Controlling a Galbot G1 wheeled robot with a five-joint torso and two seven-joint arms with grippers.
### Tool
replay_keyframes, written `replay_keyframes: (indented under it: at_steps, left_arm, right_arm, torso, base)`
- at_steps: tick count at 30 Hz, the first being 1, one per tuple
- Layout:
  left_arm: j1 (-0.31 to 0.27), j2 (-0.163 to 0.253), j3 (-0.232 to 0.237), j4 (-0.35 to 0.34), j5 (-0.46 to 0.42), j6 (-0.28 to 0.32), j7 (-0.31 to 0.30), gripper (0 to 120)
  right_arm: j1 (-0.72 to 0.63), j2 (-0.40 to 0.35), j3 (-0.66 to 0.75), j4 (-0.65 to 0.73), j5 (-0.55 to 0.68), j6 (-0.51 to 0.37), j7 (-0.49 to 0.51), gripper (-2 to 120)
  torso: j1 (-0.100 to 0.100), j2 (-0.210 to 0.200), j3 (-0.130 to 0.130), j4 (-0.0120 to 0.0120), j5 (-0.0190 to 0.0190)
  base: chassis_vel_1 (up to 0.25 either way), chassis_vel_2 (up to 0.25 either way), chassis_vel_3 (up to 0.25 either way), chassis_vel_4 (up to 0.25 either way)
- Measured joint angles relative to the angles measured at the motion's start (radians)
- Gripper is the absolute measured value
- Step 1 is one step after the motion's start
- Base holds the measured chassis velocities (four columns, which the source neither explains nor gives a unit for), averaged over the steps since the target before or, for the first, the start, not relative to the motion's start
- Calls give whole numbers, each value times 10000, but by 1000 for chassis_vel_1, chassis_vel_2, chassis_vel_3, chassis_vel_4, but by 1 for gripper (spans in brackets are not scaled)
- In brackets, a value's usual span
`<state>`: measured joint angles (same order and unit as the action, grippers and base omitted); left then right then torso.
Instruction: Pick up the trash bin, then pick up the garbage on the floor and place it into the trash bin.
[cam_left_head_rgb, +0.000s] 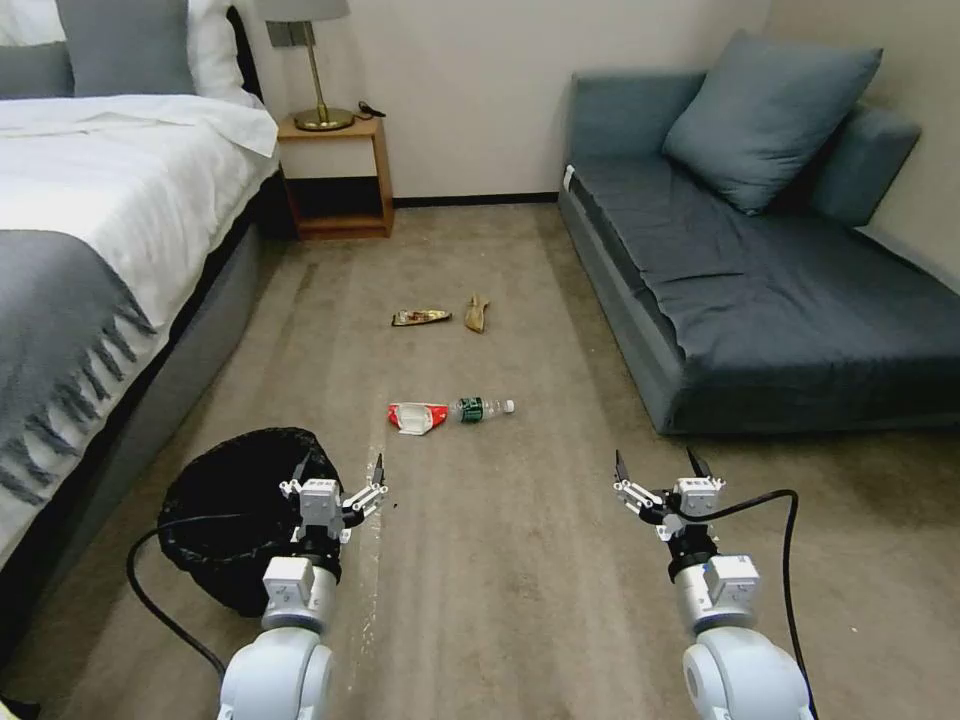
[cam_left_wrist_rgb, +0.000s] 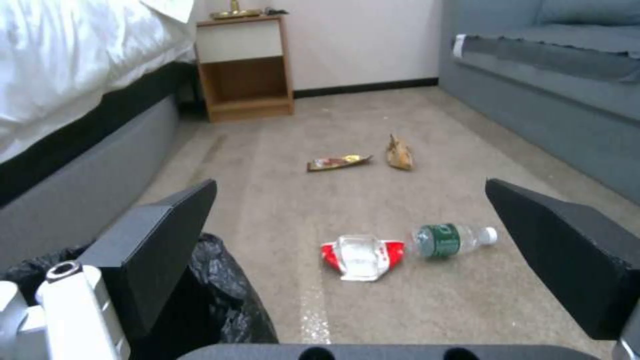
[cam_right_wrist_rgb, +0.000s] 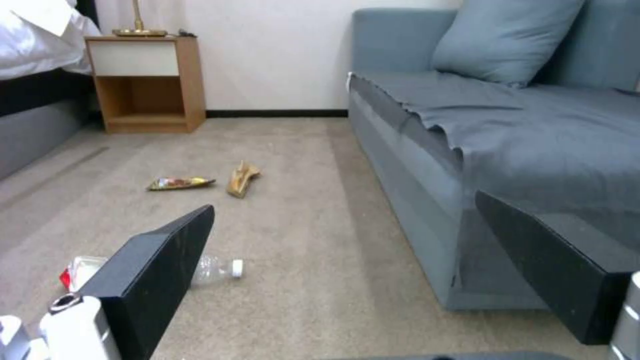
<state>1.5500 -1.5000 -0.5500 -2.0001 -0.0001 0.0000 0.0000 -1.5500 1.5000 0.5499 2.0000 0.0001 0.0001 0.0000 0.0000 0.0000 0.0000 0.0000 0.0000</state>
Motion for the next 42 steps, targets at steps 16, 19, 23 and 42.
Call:
replay_keyframes:
  at_steps: [16,19,23,42]
  left_arm:
    - [0,0,0,0,0,0,0,100]
    - [0,2,0,0,0,1,0,100]
    - [34,127,-34,-105,-152,67,-171,100]
    - [960,3146,-1446,-3356,-4206,1776,-5330,100]
  right_arm:
    - [0,0,0,0,0,0,0,100]
    - [-9,0,-1,4,0,-3,0,100]
    - [-468,17,-235,517,9,-186,95,100]
    - [-2686,-481,-947,3287,833,-1436,531,100]
  torso:
    - [0,0,0,0,0]
    - [0,0,0,1,0]
    - [0,0,0,0,-4]
    - [0,1,-1,0,1]
  base:
    - [0,0,0,0]
    - [0,0,0,0]
    - [0,0,0,0]
    - [0,0,0,0]
